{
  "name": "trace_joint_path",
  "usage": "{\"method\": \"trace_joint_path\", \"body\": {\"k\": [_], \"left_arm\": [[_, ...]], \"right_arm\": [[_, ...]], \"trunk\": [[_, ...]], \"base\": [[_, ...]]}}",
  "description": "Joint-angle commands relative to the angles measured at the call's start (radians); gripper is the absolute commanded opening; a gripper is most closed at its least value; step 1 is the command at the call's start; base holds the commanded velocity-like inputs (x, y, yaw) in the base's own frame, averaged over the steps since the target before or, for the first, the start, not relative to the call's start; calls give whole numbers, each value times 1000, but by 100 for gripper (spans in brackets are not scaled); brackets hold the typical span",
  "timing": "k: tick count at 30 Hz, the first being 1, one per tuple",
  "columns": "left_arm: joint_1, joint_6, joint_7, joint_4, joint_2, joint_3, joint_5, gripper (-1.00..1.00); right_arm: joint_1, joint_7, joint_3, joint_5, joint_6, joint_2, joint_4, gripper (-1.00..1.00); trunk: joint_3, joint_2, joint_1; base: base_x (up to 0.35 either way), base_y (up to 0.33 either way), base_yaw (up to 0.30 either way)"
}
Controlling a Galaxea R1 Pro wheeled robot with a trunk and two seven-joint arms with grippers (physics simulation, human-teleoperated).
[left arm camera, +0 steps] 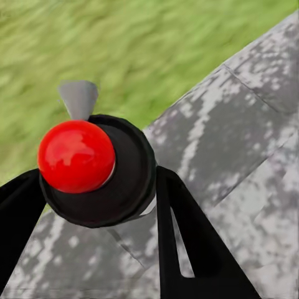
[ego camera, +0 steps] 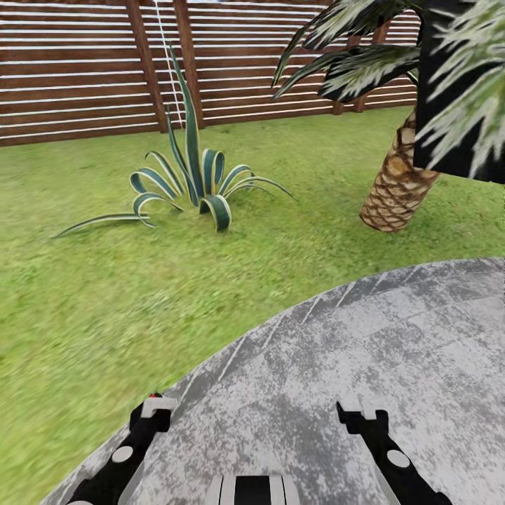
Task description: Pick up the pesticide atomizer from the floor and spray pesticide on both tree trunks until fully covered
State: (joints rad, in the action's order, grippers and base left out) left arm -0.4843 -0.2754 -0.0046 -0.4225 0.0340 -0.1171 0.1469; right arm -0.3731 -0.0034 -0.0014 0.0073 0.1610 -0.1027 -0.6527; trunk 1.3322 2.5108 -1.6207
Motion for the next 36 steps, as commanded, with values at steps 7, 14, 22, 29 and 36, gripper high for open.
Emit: {"method": "trace_joint_path", "body": {"k": [7,14,22,29,36], "left_arm": [[90,-2,5,-5,34,-2,-5,-100],[178,-35,7,5,38,-11,-40,-100],[227,-63,6,8,39,-22,-93,-100],[230,-65,3,9,37,-21,-93,-100],[231,-65,3,10,38,-22,-94,-100]], "right_arm": [[50,2,0,0,216,-17,179,100],[78,0,1,-2,406,-16,366,100],[80,-1,1,-5,429,-7,402,100],[80,-1,1,-7,430,-6,403,100],[80,-1,0,-7,430,-5,404,100]], "trunk": [[-38,-2,3],[-76,-3,6],[-116,-5,10],[-143,-7,13],[-170,-8,16]], "base": [[0,0,-2],[0,0,0],[0,0,0],[0,0,0],[0,0,-1]]}}
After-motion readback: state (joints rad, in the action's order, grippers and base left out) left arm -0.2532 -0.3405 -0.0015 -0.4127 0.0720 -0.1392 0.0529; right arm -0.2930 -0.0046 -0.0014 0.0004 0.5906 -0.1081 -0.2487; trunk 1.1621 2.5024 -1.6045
